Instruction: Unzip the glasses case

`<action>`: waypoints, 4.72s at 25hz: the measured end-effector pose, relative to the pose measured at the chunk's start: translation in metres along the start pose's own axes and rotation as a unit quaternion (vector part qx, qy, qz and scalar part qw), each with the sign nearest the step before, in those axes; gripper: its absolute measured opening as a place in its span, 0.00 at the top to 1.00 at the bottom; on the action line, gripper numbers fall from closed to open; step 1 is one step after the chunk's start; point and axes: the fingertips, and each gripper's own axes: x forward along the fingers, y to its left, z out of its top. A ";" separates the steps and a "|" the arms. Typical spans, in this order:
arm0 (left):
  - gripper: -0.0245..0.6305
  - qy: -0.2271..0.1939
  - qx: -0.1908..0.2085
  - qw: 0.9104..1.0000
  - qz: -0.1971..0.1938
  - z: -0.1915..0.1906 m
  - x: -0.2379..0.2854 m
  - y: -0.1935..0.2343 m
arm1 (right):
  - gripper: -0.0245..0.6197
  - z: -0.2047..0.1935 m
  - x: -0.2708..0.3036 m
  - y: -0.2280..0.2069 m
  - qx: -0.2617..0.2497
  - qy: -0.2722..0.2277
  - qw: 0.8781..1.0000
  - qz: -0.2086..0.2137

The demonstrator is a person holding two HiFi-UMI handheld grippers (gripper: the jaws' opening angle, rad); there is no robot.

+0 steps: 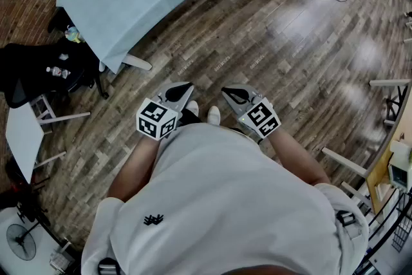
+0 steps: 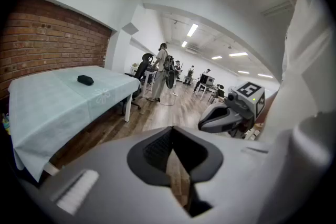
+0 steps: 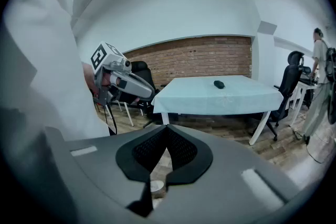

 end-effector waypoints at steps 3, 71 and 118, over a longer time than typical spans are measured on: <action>0.88 -0.001 0.007 1.000 0.015 0.005 0.004 0.010 | 0.96 0.000 0.001 -0.013 0.002 -0.002 1.000 -0.005; 0.87 0.084 -0.077 0.961 0.250 0.271 0.298 0.622 | 0.88 0.189 0.516 -0.506 -0.266 0.177 0.906 0.279; 0.89 0.095 -0.099 0.966 0.220 0.262 0.298 0.629 | 0.96 0.197 0.535 -0.514 -0.288 0.203 0.883 0.311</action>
